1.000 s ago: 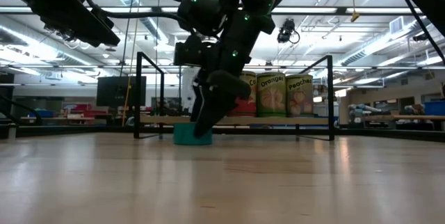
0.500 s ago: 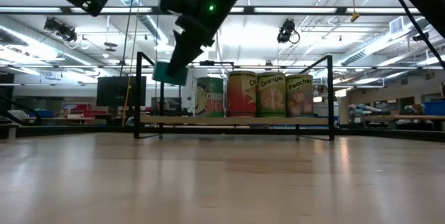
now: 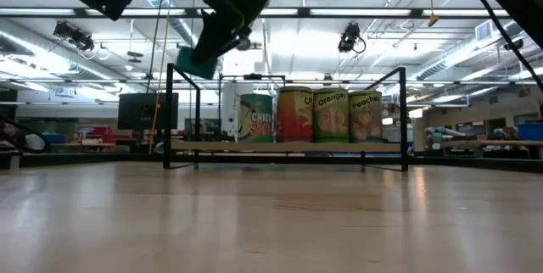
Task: Pick and place cans onto a shelf
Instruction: Put the green tuna can on the shelf
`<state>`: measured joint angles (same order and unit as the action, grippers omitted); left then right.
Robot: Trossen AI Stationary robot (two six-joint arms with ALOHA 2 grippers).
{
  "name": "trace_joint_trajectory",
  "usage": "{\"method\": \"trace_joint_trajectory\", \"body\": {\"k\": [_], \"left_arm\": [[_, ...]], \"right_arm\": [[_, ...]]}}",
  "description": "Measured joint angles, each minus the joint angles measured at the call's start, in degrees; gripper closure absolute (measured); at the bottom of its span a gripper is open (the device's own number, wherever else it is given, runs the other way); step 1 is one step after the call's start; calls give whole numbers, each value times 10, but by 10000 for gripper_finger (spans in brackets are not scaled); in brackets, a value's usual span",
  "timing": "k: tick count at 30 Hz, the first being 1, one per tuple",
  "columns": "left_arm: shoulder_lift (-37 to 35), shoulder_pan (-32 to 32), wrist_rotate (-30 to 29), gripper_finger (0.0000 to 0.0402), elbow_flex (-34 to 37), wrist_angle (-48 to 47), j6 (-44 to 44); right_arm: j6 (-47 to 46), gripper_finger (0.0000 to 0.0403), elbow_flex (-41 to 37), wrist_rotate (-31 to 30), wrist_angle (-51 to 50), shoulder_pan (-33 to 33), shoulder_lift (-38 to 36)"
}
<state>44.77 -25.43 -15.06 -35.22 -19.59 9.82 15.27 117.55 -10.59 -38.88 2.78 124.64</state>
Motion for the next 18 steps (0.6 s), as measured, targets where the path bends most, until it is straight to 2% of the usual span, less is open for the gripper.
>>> {"method": "trace_joint_trajectory", "body": {"k": [5, 12, 18], "left_arm": [[-3, -5, -4, 255, 0, -6, 8], [-2, -9, -3, 255, 0, -30, 33], [-2, -12, -4, 255, 0, -44, 45]], "right_arm": [[-5, 105, -21, 15, 16, 9, 18], [23, 102, -14, -34, 33, 12, 71], [19, 101, -12, -48, 28, 19, 75]]}}
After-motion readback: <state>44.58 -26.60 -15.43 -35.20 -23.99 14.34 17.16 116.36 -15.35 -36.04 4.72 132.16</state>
